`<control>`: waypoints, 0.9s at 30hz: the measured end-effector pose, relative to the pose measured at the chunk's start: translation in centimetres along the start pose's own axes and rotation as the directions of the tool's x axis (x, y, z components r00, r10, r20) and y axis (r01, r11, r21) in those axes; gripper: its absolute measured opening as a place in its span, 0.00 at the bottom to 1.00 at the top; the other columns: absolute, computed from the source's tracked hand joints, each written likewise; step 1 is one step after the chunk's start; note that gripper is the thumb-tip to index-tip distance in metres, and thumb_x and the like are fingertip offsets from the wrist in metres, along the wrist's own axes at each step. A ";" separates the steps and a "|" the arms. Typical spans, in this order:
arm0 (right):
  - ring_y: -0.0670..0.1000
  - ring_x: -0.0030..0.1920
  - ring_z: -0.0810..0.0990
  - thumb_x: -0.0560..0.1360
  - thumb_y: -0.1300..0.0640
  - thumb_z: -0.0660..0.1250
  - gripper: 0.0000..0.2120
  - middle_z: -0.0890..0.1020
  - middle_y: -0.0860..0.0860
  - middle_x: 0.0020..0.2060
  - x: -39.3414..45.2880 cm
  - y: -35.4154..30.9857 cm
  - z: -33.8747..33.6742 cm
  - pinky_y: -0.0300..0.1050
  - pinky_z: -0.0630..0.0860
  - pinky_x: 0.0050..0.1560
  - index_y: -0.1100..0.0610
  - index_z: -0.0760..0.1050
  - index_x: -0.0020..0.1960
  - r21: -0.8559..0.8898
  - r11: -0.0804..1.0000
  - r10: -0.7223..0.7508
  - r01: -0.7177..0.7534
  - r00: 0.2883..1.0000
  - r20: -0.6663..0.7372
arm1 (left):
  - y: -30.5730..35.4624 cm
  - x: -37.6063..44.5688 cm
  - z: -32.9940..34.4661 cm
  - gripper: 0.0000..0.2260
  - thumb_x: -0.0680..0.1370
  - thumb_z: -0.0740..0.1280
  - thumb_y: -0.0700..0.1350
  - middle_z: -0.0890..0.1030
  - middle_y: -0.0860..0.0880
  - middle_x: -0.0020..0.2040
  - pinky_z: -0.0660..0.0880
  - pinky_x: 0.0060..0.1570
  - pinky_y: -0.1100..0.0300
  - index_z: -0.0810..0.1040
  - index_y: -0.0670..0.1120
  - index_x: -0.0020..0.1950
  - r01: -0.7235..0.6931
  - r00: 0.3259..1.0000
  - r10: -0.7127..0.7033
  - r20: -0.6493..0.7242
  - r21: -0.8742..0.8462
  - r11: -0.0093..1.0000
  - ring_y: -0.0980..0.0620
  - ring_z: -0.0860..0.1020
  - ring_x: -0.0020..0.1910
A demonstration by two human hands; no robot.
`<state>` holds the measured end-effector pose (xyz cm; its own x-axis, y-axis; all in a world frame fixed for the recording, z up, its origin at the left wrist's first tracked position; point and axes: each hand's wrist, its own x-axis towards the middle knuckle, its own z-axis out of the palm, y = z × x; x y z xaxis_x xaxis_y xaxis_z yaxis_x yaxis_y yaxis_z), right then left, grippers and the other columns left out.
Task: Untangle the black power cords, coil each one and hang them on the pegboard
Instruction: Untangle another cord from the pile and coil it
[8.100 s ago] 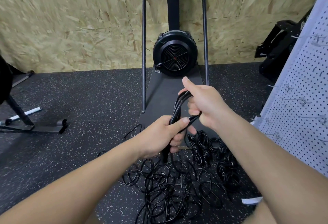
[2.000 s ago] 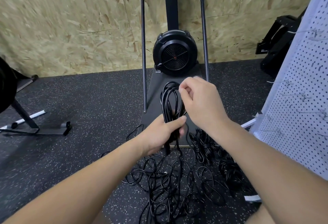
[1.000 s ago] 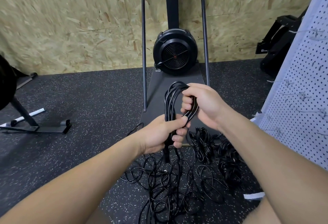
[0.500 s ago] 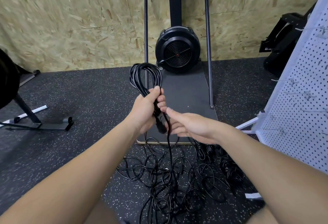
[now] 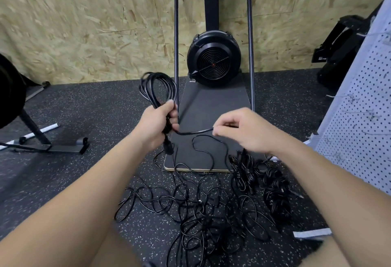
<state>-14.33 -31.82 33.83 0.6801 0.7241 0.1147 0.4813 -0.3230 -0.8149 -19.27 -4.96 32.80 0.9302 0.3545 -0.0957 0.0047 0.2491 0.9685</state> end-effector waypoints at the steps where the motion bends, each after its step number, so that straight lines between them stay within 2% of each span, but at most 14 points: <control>1: 0.50 0.40 0.83 0.83 0.54 0.73 0.07 0.88 0.48 0.42 0.1 -0.6 -0.1 0.48 0.78 0.45 0.49 0.88 0.47 0.028 0.998 -0.052 0.054 0.998 -0.046 | -0.4 -0.4 0.3 0.11 0.89 0.66 0.48 0.71 0.49 0.38 0.67 0.31 0.61 0.76 0.45 0.48 0.017 1.000 -0.018 0.017 0.050 0.999 0.52 0.66 0.33; 3: 0.55 0.47 0.86 0.83 0.53 0.73 0.06 0.89 0.48 0.44 0.3 -1.3 0.3 0.53 0.80 0.53 0.48 0.88 0.48 0.028 0.994 -0.106 0.110 0.987 -0.124 | -1.1 -1.6 1.4 0.17 0.87 0.68 0.58 0.73 0.49 0.37 0.69 0.31 0.61 0.79 0.44 0.52 0.057 0.995 -0.069 0.068 0.165 0.985 0.52 0.68 0.33; 5: 0.54 0.48 0.86 0.83 0.51 0.73 0.06 0.89 0.47 0.44 0.5 -1.4 0.8 0.55 0.81 0.56 0.46 0.88 0.48 0.019 0.994 -0.097 0.103 0.972 -0.216 | -1.8 -2.9 2.8 0.31 0.81 0.65 0.72 0.74 0.49 0.37 0.69 0.32 0.59 0.80 0.43 0.56 0.118 0.972 -0.160 0.173 0.231 0.966 0.51 0.68 0.33; 7: 0.49 0.45 0.87 0.81 0.49 0.76 0.05 0.89 0.45 0.41 0.8 -1.2 1.0 0.54 0.82 0.53 0.47 0.89 0.46 0.027 0.998 -0.048 0.059 0.951 -0.304 | -2.5 -3.9 4.0 0.41 0.74 0.61 0.82 0.73 0.49 0.38 0.67 0.33 0.57 0.80 0.44 0.55 0.186 0.922 -0.260 0.286 0.260 0.947 0.51 0.68 0.33; 8: 0.47 0.43 0.86 0.78 0.48 0.79 0.06 0.88 0.44 0.39 0.9 -1.2 1.1 0.52 0.81 0.49 0.47 0.89 0.44 0.024 0.999 -0.029 0.040 0.937 -0.349 | -2.9 -4.3 4.3 0.42 0.72 0.61 0.84 0.73 0.50 0.38 0.67 0.34 0.57 0.79 0.44 0.55 0.206 0.897 -0.295 0.328 0.280 0.938 0.52 0.68 0.33; 10: 0.45 0.35 0.81 0.72 0.45 0.83 0.11 0.85 0.46 0.33 1.1 -1.1 1.3 0.47 0.76 0.38 0.50 0.87 0.38 -0.016 1.000 -0.001 -0.007 0.905 -0.425 | -3.7 -5.1 4.8 0.31 0.76 0.69 0.75 0.73 0.52 0.39 0.67 0.35 0.60 0.77 0.46 0.55 0.207 0.853 -0.331 0.405 0.319 0.925 0.54 0.68 0.34; 12: 0.45 0.30 0.74 0.68 0.40 0.85 0.18 0.82 0.48 0.29 1.0 -1.1 1.6 0.45 0.71 0.33 0.53 0.84 0.35 -0.034 0.998 0.038 -0.060 0.892 -0.451 | -4.1 -5.5 5.0 0.10 0.82 0.75 0.51 0.72 0.53 0.38 0.66 0.36 0.62 0.76 0.48 0.53 0.146 0.836 -0.305 0.456 0.352 0.925 0.55 0.67 0.35; 13: 0.46 0.29 0.73 0.68 0.39 0.84 0.20 0.81 0.50 0.28 0.9 -1.1 1.6 0.44 0.70 0.32 0.54 0.84 0.35 -0.022 0.997 0.057 -0.074 0.894 -0.445 | -4.2 -5.4 5.0 0.07 0.82 0.74 0.40 0.73 0.53 0.38 0.66 0.36 0.61 0.76 0.47 0.53 0.118 0.849 -0.286 0.443 0.369 0.922 0.55 0.67 0.35; 15: 0.48 0.29 0.74 0.71 0.41 0.83 0.18 0.81 0.54 0.30 0.5 -1.2 1.2 0.45 0.74 0.36 0.55 0.85 0.38 0.093 0.993 0.109 -0.079 0.913 -0.392 | -4.4 -5.1 4.8 0.10 0.80 0.69 0.31 0.73 0.51 0.37 0.67 0.34 0.61 0.75 0.45 0.55 0.120 0.899 -0.249 0.361 0.344 0.931 0.53 0.67 0.34; 18: 0.53 0.37 0.85 0.75 0.46 0.82 0.12 0.88 0.54 0.37 0.1 -0.7 0.9 0.53 0.85 0.49 0.53 0.87 0.49 0.298 0.945 0.226 -0.138 0.931 -0.287 | -4.5 -4.5 4.4 0.09 0.80 0.67 0.31 0.71 0.50 0.38 0.66 0.32 0.61 0.77 0.45 0.52 0.139 0.938 -0.201 0.282 0.225 0.964 0.53 0.66 0.33; 20: 0.53 0.45 0.88 0.75 0.45 0.81 0.11 0.90 0.49 0.43 0.0 0.5 1.0 0.54 0.84 0.56 0.51 0.87 0.49 0.236 0.943 0.289 -0.234 0.929 -0.233 | -4.3 -4.0 4.1 0.08 0.80 0.68 0.31 0.72 0.50 0.38 0.67 0.31 0.61 0.77 0.43 0.52 0.130 0.956 -0.166 0.243 0.155 0.979 0.54 0.66 0.32; 23: 0.46 0.36 0.77 0.79 0.42 0.77 0.11 0.85 0.48 0.39 -0.2 1.6 1.6 0.48 0.72 0.44 0.50 0.87 0.46 0.118 0.944 0.322 -0.308 0.938 -0.129 | -3.8 -3.4 3.8 0.07 0.81 0.67 0.31 0.71 0.49 0.38 0.68 0.32 0.61 0.76 0.43 0.53 0.098 0.966 -0.120 0.227 0.108 0.989 0.54 0.67 0.32; 25: 0.46 0.33 0.72 0.82 0.44 0.74 0.11 0.83 0.54 0.38 -0.2 1.5 1.4 0.47 0.68 0.41 0.48 0.88 0.45 0.067 0.953 0.302 -0.295 0.940 -0.161 | -3.7 -3.1 3.6 0.06 0.83 0.68 0.33 0.71 0.49 0.38 0.68 0.33 0.61 0.75 0.44 0.52 0.066 0.972 -0.091 0.216 0.118 0.991 0.53 0.67 0.32; 27: 0.47 0.29 0.73 0.83 0.47 0.72 0.11 0.82 0.56 0.34 -0.2 0.7 1.0 0.45 0.70 0.37 0.49 0.88 0.45 0.054 0.971 0.239 -0.232 0.945 -0.225 | -3.7 -2.9 3.2 0.08 0.83 0.72 0.39 0.71 0.49 0.39 0.69 0.36 0.59 0.75 0.47 0.49 0.049 0.973 -0.083 0.217 0.157 0.986 0.53 0.69 0.33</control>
<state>-14.68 -31.63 32.70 0.8816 0.4702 0.0413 0.2792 -0.4489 -0.8489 -20.78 -9.81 30.22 0.9839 0.1289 -0.1236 0.1081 0.1212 0.9867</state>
